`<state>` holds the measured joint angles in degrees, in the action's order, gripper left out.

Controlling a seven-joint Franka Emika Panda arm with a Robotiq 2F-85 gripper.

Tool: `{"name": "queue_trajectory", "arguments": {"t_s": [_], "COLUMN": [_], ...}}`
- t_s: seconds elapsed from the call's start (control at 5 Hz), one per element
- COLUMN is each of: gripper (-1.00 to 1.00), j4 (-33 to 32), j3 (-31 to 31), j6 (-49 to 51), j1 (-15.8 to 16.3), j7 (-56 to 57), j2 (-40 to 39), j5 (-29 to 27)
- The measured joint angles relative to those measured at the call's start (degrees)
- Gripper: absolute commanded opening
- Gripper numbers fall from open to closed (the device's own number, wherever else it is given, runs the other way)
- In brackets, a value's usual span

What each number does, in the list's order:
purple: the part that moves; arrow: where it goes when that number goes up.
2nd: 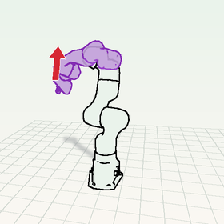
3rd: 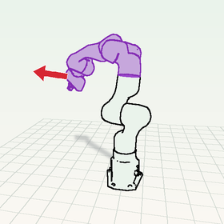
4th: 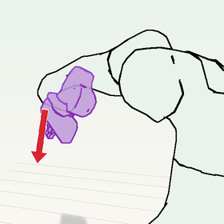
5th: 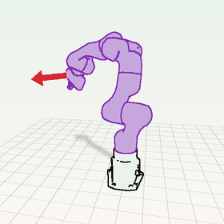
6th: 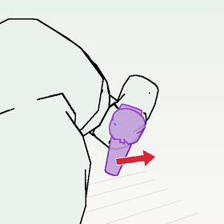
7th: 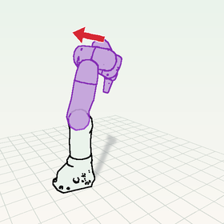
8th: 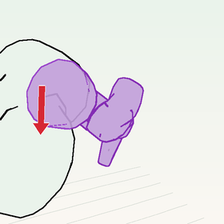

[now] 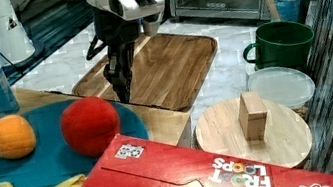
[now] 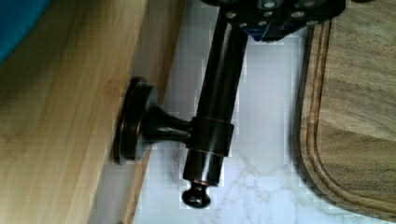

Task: Close the drawer.

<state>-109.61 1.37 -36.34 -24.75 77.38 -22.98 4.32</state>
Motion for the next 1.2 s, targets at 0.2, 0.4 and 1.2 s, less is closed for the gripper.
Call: {"name": "queue_trajectory", "arguments": {"t_s": [0.2, 0.4, 1.2], "gripper": [-1.0, -1.0, -1.0], "j4": [-0.1, -0.1, -0.1], "j3": [0.0, 0.0, -0.1], "j6": [0.0, 0.0, 0.1], "j1": [0.0, -0.1, 0.0], "j7": [0.1, 0.1, 1.5], "j2": [0.0, 0.1, 0.1], "j5": [0.2, 0.0, -0.1]}}
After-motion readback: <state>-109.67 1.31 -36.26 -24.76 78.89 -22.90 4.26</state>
